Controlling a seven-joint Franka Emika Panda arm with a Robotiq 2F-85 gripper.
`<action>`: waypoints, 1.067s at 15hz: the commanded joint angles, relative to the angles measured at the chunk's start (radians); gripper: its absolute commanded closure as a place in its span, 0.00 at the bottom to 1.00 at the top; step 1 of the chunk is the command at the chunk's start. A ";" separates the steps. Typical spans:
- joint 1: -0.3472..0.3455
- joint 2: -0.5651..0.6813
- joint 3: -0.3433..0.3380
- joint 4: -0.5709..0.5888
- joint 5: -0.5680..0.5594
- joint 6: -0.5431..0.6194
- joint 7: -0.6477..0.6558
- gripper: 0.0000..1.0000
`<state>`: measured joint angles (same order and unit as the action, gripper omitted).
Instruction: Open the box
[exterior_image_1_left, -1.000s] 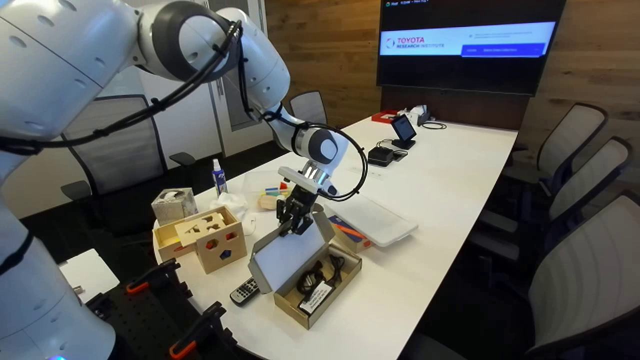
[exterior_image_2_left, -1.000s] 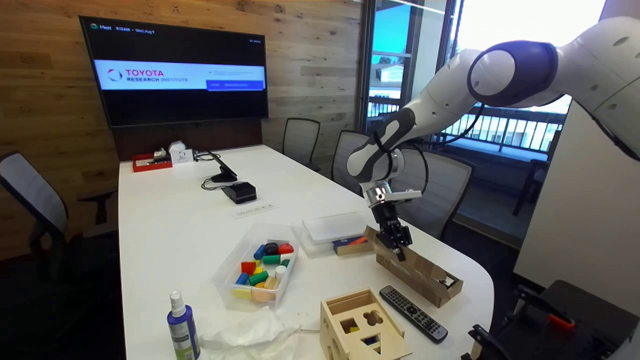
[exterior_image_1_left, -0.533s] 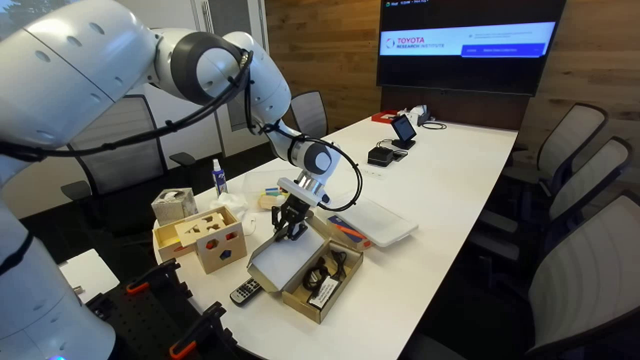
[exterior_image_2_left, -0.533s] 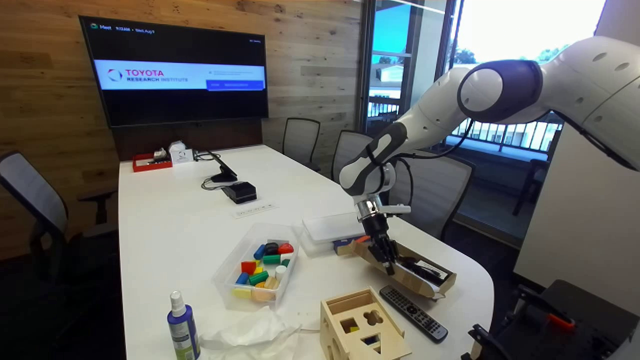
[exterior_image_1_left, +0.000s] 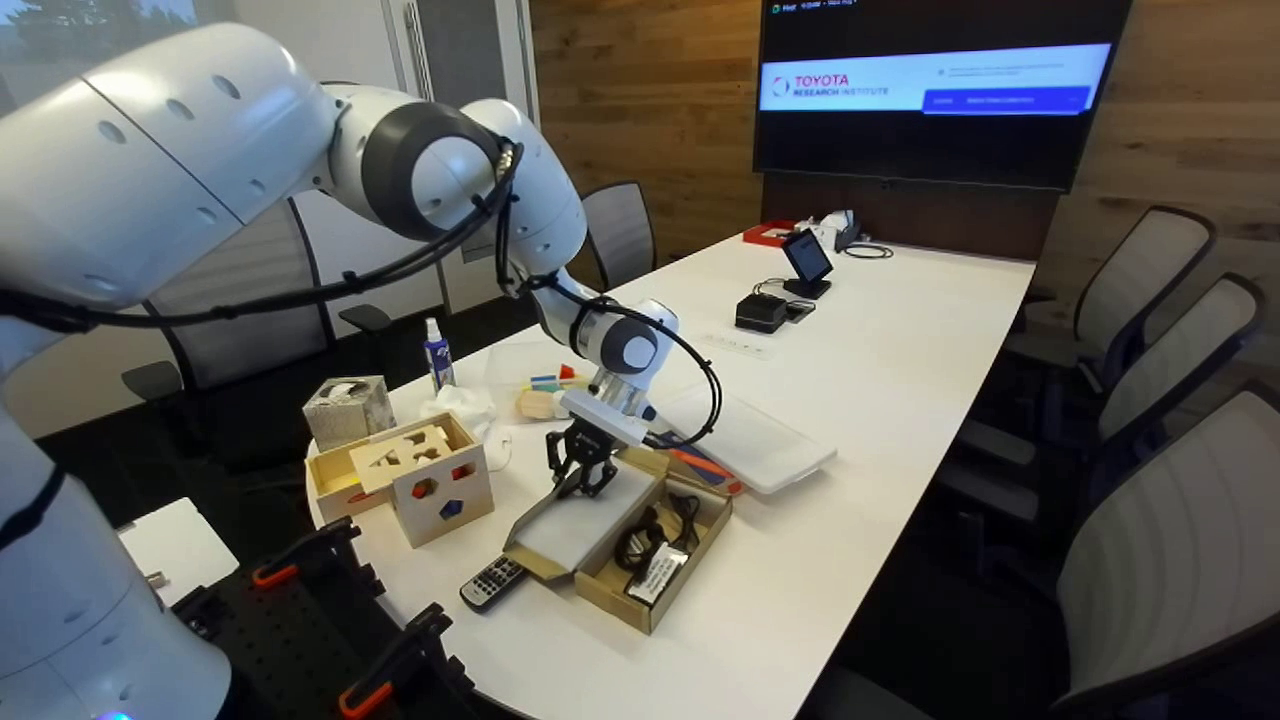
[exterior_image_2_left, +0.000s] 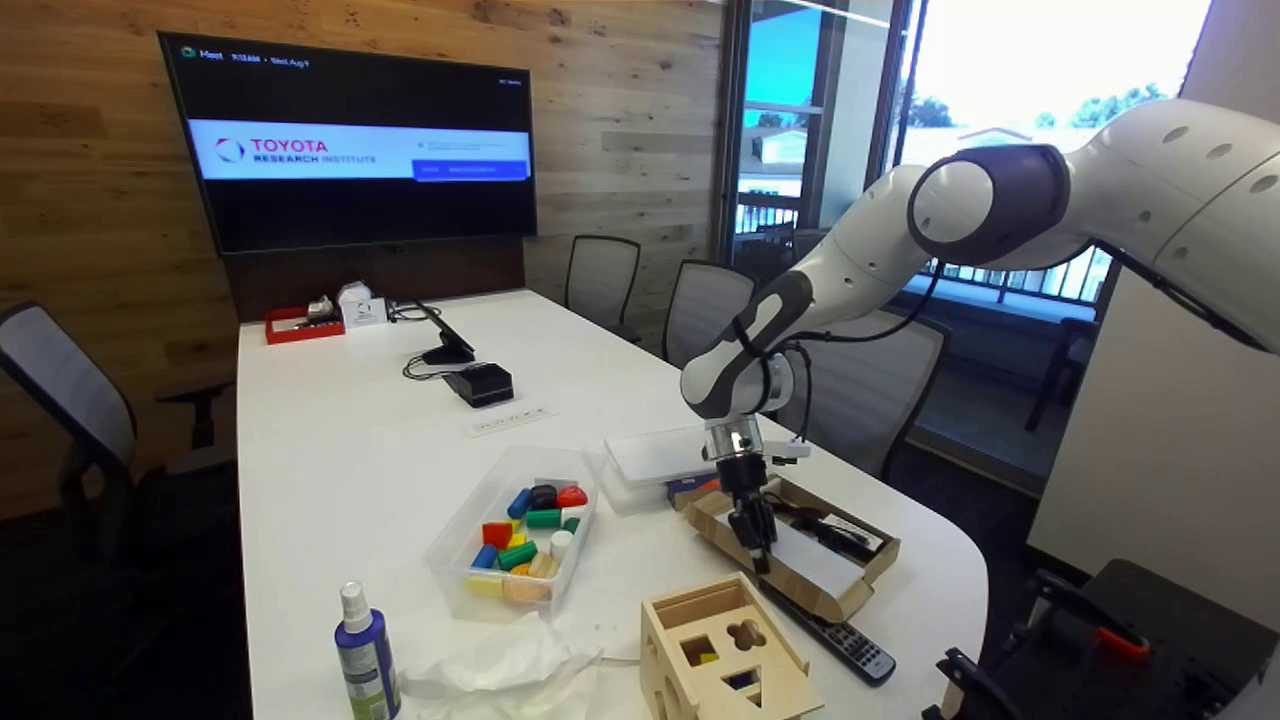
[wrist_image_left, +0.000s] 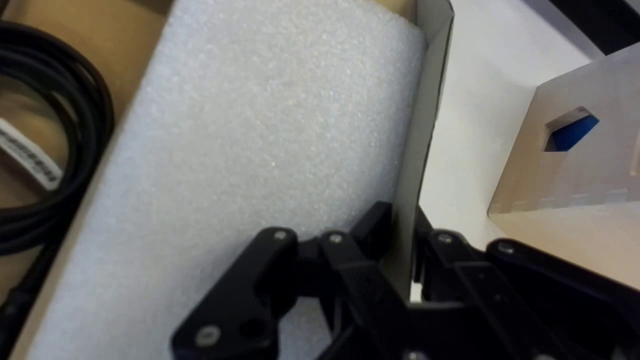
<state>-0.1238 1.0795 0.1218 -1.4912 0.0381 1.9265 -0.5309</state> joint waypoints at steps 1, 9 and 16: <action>-0.030 0.018 0.023 -0.008 -0.006 0.077 -0.071 0.97; -0.063 0.083 0.036 0.020 -0.010 0.106 -0.153 0.97; -0.079 0.064 0.048 0.018 0.002 0.079 -0.217 0.85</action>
<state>-0.1805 1.1073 0.1545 -1.4924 0.0382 1.9748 -0.6638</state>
